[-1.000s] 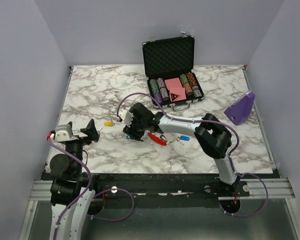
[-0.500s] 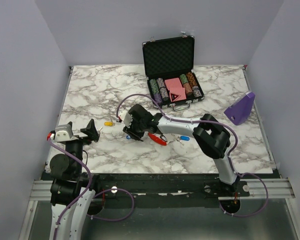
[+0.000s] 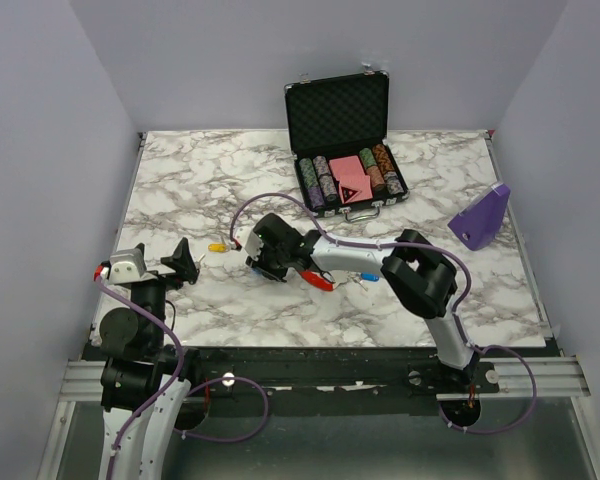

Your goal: Put the keys on the keyring

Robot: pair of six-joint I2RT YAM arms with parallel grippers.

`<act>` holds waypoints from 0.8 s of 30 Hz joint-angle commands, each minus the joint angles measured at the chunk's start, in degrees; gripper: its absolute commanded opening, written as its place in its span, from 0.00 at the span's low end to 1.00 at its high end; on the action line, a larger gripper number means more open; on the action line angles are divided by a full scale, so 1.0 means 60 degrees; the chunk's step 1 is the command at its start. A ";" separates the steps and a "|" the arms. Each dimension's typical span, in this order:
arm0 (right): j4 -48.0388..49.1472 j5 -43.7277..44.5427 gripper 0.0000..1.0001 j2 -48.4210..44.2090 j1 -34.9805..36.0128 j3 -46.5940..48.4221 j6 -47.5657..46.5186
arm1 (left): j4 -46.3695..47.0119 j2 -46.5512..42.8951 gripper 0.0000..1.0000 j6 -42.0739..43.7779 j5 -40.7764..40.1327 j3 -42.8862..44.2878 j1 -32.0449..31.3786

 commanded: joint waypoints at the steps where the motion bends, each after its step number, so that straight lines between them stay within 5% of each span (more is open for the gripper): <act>1: -0.0142 0.0376 0.31 -0.0278 0.0075 -0.0106 -0.0225 | 0.0075 -0.0058 0.99 0.0121 0.0030 -0.0044 0.0063; 4: -0.0215 0.0230 0.34 -0.0484 0.0075 -0.0135 -0.0254 | 0.0075 -0.0043 0.99 0.0121 0.0030 -0.0044 0.0063; 8: -0.0390 -0.0077 0.53 -0.0426 0.0060 -0.0048 -0.0123 | 0.0075 -0.0043 0.99 0.0121 0.0030 -0.0044 0.0063; 24: -0.0728 -0.2727 0.61 -0.0192 -0.1214 0.0421 0.1737 | 0.0060 -0.0043 0.99 0.0135 0.0016 -0.0044 0.0063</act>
